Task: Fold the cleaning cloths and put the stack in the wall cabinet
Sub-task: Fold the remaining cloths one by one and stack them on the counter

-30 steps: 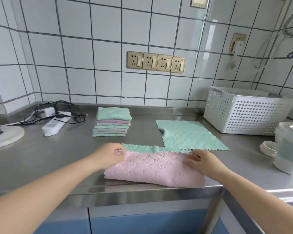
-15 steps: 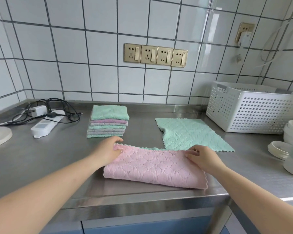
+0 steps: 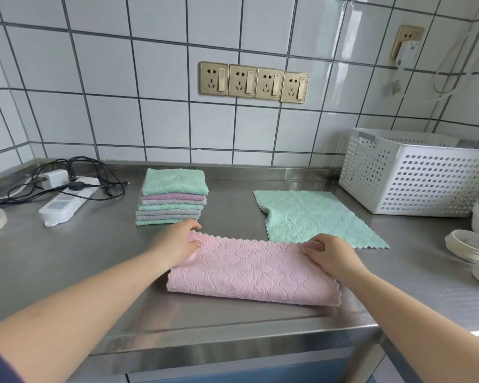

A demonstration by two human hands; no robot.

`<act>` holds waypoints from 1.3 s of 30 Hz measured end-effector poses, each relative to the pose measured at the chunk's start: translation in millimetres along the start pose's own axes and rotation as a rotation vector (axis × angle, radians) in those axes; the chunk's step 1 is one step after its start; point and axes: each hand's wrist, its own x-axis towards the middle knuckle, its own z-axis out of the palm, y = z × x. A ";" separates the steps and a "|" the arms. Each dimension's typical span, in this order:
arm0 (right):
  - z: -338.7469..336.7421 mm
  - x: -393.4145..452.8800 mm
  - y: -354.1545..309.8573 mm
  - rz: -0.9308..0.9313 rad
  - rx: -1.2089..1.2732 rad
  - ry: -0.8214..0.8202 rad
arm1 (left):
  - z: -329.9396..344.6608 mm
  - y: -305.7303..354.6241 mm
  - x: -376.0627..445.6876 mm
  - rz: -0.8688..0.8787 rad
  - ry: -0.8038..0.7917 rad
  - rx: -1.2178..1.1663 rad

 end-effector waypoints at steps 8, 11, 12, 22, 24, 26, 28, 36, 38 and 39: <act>-4.9 -5.0 -0.5 0.017 -0.011 0.033 | -3.4 5.0 -2.4 0.020 -0.020 0.098; -10.0 -9.0 -15.9 -0.062 -0.066 0.091 | -7.4 16.4 -8.8 0.118 0.073 0.192; -9.6 -12.2 -26.5 -0.123 -0.082 0.099 | -7.6 24.0 -13.2 0.178 0.076 0.172; 73.3 -43.9 -84.6 -0.291 -0.337 -0.166 | 49.1 57.7 -38.5 0.287 -0.200 0.292; 71.8 -48.6 -72.2 -0.312 -0.373 -0.133 | 44.9 53.6 -45.3 0.252 -0.195 0.311; 65.0 -48.7 -64.5 -0.285 -0.401 -0.147 | 38.3 51.6 -49.0 0.218 -0.215 0.322; 59.3 -47.8 -60.1 -0.241 -0.430 -0.187 | 34.7 48.6 -47.9 0.177 -0.244 0.329; 39.6 -46.2 -35.4 -0.157 -0.504 -0.221 | 25.6 28.5 -42.0 0.053 -0.275 0.311; 34.2 -45.3 -27.8 -0.120 -0.494 -0.230 | 20.4 23.5 -41.8 0.027 -0.279 0.306; 31.6 -45.4 -24.3 -0.103 -0.487 -0.235 | 18.4 22.2 -42.2 0.019 -0.283 0.302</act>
